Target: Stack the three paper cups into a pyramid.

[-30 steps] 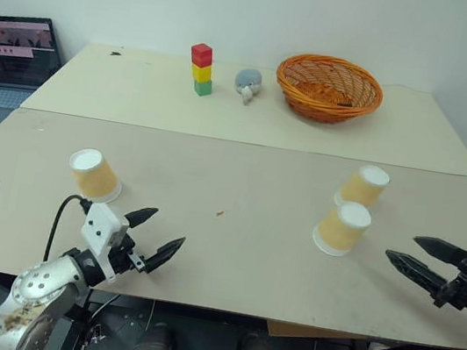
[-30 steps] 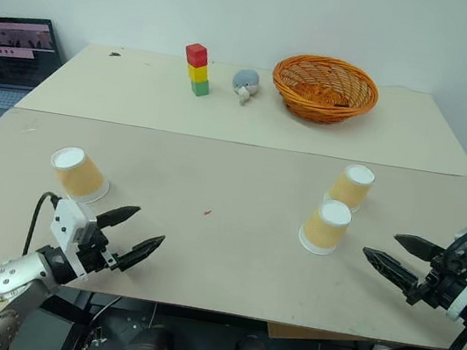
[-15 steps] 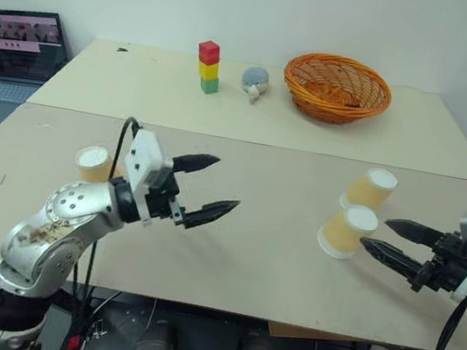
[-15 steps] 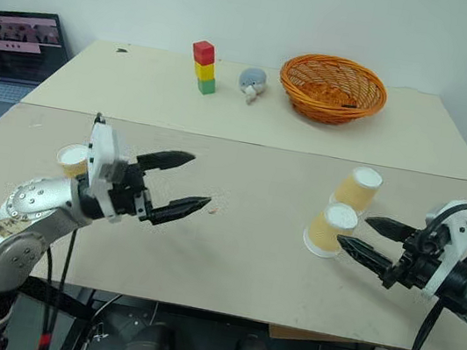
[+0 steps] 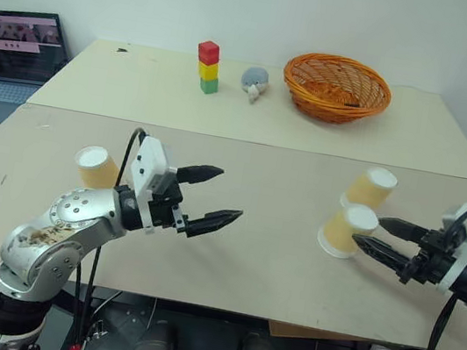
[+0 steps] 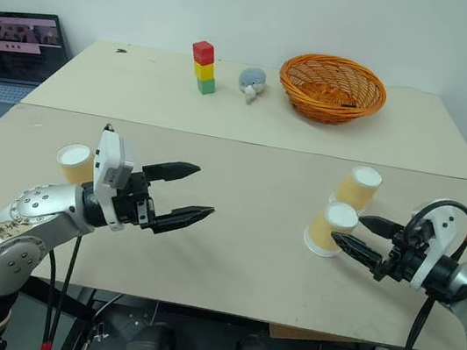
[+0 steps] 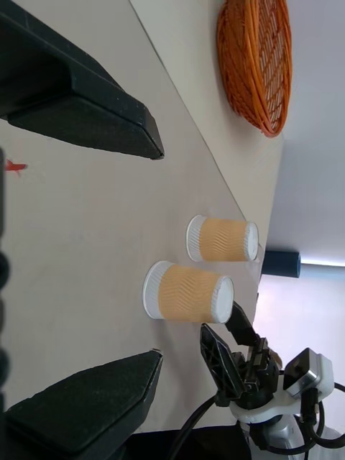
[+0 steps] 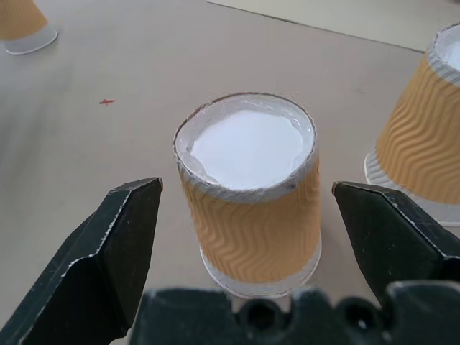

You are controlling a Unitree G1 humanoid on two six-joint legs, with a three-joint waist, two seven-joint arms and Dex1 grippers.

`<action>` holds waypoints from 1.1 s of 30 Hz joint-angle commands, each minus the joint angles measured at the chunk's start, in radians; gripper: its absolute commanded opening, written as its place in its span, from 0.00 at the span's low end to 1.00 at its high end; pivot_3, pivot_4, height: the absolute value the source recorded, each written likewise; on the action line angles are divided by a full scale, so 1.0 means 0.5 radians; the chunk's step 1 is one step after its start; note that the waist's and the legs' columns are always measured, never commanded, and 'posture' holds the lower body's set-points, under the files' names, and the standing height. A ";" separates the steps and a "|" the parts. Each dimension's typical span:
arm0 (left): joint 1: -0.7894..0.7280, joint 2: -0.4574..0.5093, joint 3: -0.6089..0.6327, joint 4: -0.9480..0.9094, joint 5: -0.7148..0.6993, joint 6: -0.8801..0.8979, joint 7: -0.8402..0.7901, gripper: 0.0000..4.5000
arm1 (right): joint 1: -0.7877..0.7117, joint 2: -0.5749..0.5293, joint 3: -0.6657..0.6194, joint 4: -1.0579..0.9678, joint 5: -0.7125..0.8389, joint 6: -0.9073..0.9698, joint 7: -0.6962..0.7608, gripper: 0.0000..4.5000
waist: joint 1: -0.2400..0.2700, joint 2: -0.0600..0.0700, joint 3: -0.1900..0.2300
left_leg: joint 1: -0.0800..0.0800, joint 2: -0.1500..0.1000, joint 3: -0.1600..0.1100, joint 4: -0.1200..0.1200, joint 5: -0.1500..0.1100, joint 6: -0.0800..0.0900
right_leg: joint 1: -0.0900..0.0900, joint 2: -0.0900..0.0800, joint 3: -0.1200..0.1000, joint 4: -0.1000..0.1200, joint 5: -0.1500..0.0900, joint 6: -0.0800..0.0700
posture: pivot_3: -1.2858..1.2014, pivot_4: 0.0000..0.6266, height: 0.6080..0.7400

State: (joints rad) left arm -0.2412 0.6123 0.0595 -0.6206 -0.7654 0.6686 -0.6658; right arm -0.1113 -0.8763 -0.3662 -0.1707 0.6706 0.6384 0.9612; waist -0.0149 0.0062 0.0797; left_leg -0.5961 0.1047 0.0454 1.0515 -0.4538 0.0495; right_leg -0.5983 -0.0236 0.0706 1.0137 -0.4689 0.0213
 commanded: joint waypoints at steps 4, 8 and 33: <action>0.136 0.103 0.108 -0.133 -0.123 0.040 -0.038 1.00 | -0.188 0.017 0.096 0.095 -0.049 -0.080 0.054 0.99 | -0.001 0.001 0.004 | 0.000 0.000 -0.001 0.000 0.000 0.000 | 0.000 0.000 -0.001 0.000 0.000 0.000 | 0.52 0.24 0.23; 0.219 0.129 0.133 -0.133 -0.102 0.018 -0.039 1.00 | -0.272 0.031 0.163 0.145 -0.068 -0.084 0.080 0.99 | 0.005 0.002 0.007 | 0.000 -0.001 -0.003 0.000 0.000 0.000 | 0.000 -0.001 -0.001 0.000 0.000 0.000 | 0.52 0.24 0.23; 0.837 0.038 0.518 -0.173 0.056 -0.383 -0.043 1.00 | -1.106 0.481 0.741 0.162 0.007 0.089 0.235 0.61 | -0.050 0.004 0.016 | 0.000 -0.003 -0.013 -0.002 0.002 -0.004 | -0.001 -0.002 -0.005 0.000 0.000 -0.001 | 0.52 0.24 0.23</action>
State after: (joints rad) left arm 0.1747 0.6326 0.2928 -0.6925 -0.7481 0.5141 -0.6855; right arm -0.6201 -0.6437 -0.0212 -0.1025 0.6884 0.7026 1.0466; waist -0.0400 0.0084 0.0877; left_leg -0.5962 0.1026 0.0390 1.0505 -0.4528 0.0476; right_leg -0.5989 -0.0251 0.0682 1.0138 -0.4690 0.0207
